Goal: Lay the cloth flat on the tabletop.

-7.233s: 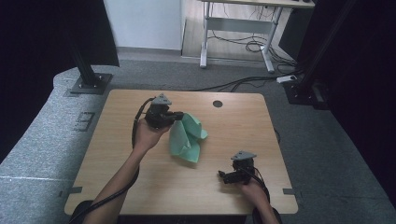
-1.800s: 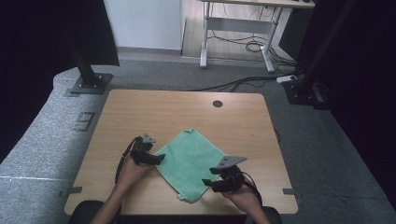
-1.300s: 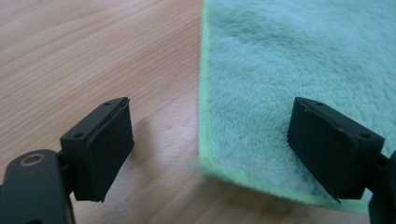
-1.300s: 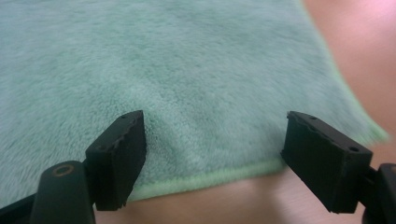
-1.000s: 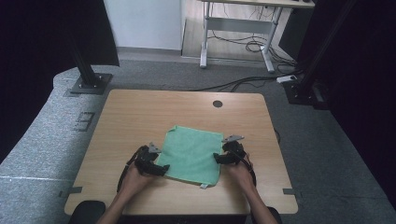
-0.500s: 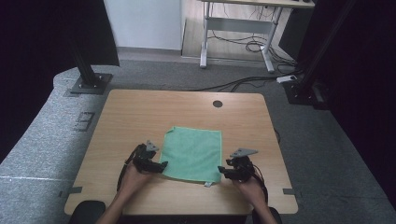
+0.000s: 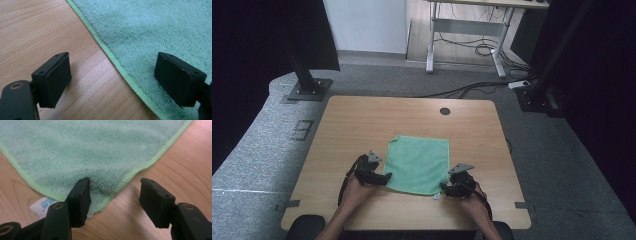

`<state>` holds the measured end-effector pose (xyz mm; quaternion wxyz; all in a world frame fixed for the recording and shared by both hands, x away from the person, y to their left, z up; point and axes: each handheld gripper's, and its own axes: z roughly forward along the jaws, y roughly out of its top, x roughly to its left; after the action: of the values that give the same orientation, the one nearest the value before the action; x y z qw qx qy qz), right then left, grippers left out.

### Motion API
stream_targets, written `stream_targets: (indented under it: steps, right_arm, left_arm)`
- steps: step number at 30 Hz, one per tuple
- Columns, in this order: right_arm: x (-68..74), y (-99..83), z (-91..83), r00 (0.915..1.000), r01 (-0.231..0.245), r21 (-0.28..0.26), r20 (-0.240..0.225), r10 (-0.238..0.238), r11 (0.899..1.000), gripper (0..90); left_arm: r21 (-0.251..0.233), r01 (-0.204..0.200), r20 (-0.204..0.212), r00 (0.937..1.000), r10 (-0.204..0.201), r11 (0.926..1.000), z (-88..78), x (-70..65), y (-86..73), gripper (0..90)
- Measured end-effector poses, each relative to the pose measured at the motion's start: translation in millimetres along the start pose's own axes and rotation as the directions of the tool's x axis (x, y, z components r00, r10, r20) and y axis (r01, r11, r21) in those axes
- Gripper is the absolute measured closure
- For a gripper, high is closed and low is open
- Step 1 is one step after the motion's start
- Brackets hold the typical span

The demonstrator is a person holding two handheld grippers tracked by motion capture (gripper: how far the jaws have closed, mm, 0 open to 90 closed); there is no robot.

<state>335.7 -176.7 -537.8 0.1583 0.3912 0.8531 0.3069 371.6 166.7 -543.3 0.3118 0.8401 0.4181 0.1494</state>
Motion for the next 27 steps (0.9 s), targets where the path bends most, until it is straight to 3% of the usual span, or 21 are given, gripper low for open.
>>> stream_targets:
  steps: [3,9,16,20,24,27]
  right_arm:
    - [-1.4,-3.3,-2.9,1.0000,0.006,0.001,0.001,-0.006,1.000,41.4]
    - [-9.9,-25.9,-18.6,0.9986,-0.049,-0.014,-0.021,0.048,0.999,42.2]
    - [-13.5,-33.9,-26.8,0.9970,-0.071,-0.006,-0.030,0.071,0.997,41.1]
    - [-14.2,-31.0,-31.6,0.9965,-0.081,-0.023,-0.024,0.080,0.996,40.7]
    - [-14.8,-21.0,-28.4,0.9946,-0.101,-0.054,-0.031,0.099,0.993,37.2]
    - [-13.1,-10.9,-14.9,0.9967,-0.080,-0.043,0.011,0.081,0.996,28.0]
  left_arm:
    - [0.002,0.003,-0.002,1.0000,-0.003,1.0000,-0.2,-0.2,0.0,13.9]
    - [0.001,0.003,-0.002,1.0000,-0.003,1.0000,0.2,-0.8,0.0,13.3]
    - [0.000,-0.004,0.006,1.0000,0.004,1.0000,0.4,-3.7,-0.1,12.8]
    - [0.011,-0.013,0.014,0.9998,0.013,0.9998,0.0,-6.2,1.2,13.8]
    - [0.029,-0.030,0.060,0.9978,0.028,0.9991,-0.8,-9.1,4.0,12.5]
    - [0.006,-0.038,0.065,0.9972,0.038,0.9993,-4.0,-8.1,10.0,11.3]
